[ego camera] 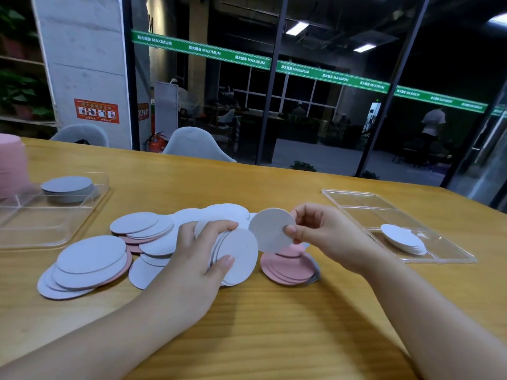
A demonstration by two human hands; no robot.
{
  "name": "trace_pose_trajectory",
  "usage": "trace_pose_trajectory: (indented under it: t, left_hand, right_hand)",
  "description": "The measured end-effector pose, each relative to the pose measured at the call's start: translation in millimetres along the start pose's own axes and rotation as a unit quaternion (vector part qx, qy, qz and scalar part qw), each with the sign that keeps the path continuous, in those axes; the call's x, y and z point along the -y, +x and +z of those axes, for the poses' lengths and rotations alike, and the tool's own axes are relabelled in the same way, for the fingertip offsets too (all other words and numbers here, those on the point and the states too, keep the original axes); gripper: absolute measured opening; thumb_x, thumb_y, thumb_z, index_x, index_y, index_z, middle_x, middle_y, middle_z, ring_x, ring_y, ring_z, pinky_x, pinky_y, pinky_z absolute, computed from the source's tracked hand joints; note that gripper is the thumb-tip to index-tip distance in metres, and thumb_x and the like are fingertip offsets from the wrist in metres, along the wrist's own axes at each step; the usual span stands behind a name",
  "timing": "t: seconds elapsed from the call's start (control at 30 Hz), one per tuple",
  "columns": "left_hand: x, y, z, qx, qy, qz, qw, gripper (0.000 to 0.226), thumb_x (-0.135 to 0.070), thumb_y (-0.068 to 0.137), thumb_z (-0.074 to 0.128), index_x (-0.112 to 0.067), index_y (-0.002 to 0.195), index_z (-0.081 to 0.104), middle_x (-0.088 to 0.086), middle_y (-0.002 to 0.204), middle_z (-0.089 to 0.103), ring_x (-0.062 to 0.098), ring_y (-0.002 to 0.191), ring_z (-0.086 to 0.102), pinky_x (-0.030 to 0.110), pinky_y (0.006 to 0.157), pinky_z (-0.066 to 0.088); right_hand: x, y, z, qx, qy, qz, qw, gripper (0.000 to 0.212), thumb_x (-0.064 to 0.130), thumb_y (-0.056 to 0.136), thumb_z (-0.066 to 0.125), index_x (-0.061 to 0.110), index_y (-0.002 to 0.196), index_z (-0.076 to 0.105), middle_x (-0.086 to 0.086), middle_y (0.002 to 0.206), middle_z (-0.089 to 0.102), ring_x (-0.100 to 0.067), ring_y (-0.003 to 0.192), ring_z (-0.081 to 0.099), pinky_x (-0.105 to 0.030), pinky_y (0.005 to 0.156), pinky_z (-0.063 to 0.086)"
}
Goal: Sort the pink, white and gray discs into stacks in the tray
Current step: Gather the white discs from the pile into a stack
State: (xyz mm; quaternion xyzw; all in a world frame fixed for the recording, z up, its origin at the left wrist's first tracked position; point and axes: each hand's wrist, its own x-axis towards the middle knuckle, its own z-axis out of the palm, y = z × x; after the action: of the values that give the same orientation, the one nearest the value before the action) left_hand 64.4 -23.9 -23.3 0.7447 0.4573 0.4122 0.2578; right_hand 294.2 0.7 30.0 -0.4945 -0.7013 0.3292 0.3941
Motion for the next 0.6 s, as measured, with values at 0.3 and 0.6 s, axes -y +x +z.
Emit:
trace_pose_trajectory:
  t: [0.3, 0.6]
  left_hand:
    - [0, -1, -2, 0.012, -0.012, -0.023, 1.000, 0.038, -0.027, 0.097, 0.042, -0.056, 0.120, 0.033, -0.022, 0.118, 0.024, 0.004, 0.090, 0.049, 0.002, 0.067, 0.033]
    - [-4, -2, -3, 0.055, 0.009, 0.001, 0.998, 0.040, -0.036, 0.094, 0.046, -0.064, 0.113, 0.025, -0.037, 0.114, 0.014, -0.006, 0.079, 0.047, 0.002, 0.070, 0.036]
  right_hand:
    - [-2, -1, -1, 0.018, 0.109, 0.026, 0.994, 0.016, 0.018, 0.076, 0.065, 0.006, 0.085, 0.061, -0.007, 0.079, 0.063, -0.016, 0.074, 0.060, -0.025, 0.072, 0.053]
    - [5, -2, 36, 0.009, -0.059, -0.005, 0.998, 0.019, 0.015, 0.080, 0.073, 0.010, 0.074, 0.055, 0.001, 0.059, 0.061, -0.003, 0.046, 0.053, -0.015, 0.048, 0.041]
